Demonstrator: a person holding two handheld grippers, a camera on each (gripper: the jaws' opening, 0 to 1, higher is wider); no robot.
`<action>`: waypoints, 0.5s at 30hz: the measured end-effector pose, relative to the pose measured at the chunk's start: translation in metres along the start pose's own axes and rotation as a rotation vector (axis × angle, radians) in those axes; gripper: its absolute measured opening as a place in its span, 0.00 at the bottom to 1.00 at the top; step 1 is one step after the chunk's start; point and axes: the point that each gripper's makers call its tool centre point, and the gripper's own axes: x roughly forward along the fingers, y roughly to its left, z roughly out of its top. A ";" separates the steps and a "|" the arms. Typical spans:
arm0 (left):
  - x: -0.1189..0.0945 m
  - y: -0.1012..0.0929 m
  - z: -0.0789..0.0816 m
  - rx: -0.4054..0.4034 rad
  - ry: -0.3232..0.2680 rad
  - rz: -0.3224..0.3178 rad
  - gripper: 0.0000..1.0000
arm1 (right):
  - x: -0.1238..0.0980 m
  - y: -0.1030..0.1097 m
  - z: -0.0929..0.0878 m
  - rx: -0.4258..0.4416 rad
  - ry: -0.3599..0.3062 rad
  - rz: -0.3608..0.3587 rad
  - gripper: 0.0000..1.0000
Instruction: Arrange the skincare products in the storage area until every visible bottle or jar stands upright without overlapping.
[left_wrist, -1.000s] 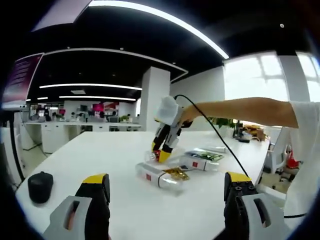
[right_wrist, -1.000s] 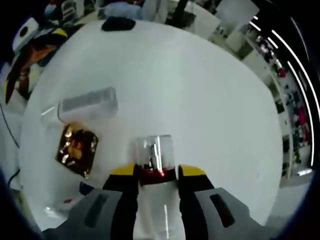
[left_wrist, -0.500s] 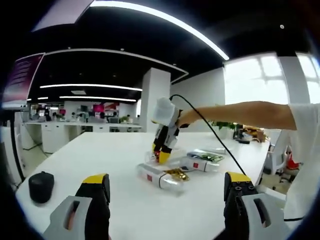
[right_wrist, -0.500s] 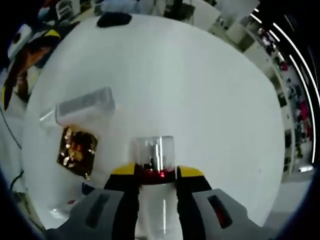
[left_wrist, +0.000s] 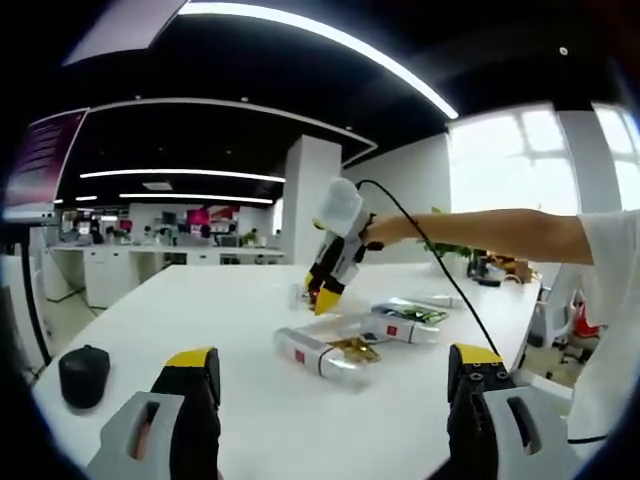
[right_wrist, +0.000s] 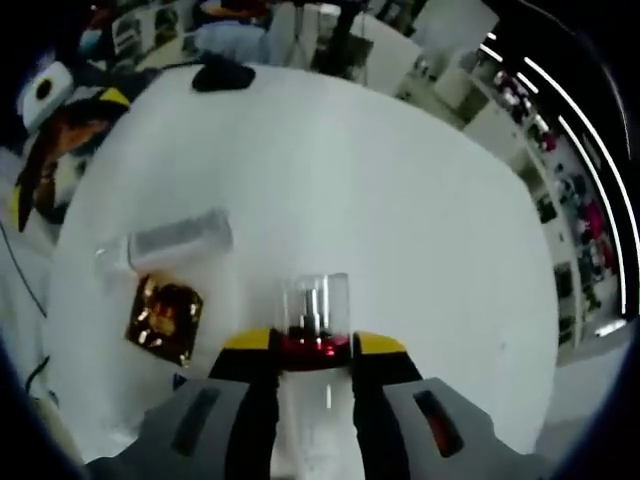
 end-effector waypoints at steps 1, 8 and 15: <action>0.000 0.000 0.000 0.000 0.001 0.000 0.97 | -0.002 -0.002 0.001 0.008 -0.010 -0.007 0.25; 0.000 0.002 0.000 -0.002 0.000 0.002 0.97 | -0.016 -0.019 0.003 0.079 -0.089 -0.039 0.24; -0.001 0.003 0.001 -0.001 -0.001 0.008 0.97 | -0.035 -0.042 -0.001 0.196 -0.211 -0.054 0.24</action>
